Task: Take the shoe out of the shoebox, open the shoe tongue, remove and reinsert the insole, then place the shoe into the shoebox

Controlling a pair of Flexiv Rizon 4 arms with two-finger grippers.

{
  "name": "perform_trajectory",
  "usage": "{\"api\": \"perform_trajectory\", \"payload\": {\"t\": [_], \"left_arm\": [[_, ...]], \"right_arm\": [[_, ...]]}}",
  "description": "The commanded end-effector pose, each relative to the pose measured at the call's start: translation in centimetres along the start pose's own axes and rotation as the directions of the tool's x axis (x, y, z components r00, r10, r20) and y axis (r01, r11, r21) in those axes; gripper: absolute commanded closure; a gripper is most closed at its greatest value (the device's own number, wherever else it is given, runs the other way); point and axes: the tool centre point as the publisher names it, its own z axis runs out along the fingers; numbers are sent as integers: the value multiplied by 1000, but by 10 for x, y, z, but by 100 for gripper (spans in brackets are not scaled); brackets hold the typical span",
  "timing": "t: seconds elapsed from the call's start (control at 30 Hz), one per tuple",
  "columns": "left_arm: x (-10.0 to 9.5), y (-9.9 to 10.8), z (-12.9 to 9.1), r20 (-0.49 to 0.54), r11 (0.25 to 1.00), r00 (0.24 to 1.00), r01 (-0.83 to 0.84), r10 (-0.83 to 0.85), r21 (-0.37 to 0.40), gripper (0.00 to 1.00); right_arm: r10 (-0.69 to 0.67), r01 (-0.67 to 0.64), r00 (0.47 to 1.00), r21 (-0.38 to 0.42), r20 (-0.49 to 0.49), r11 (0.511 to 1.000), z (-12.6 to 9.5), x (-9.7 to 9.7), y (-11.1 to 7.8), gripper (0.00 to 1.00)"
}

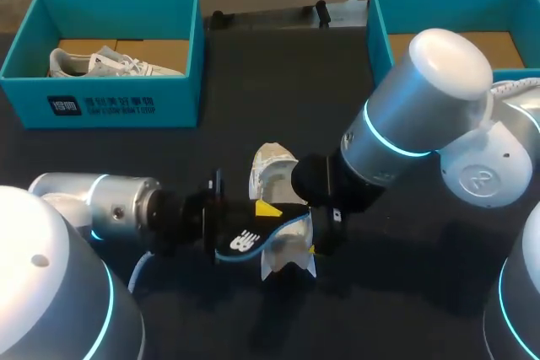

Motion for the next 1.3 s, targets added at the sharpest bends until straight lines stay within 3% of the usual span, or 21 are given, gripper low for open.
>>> {"api": "perform_trajectory", "payload": {"t": [0.03, 0.4, 0.97, 1.3], "left_arm": [[-1, 11, 5, -11, 1000, 1000, 12, -11, 16, 100], [3, 15, 15, -47, 997, 997, 71, -69, 36, 100], [8, 22, 3, -14, 991, 991, 133, -133, 16, 100], [13, 32, 8, -25, 988, 988, 154, -153, 4, 100]], "right_arm": [[1, -1, 1000, 1, 5, 1000, 2, 1, 0, 0], [1, -1, 1000, 1, 5, 1000, 2, 1, 0, 0], [1, -1, 1000, 1, 5, 1000, 2, 1, 0, 0], [1, -1, 1000, 1, 5, 1000, 2, 1, 0, 0]]}}
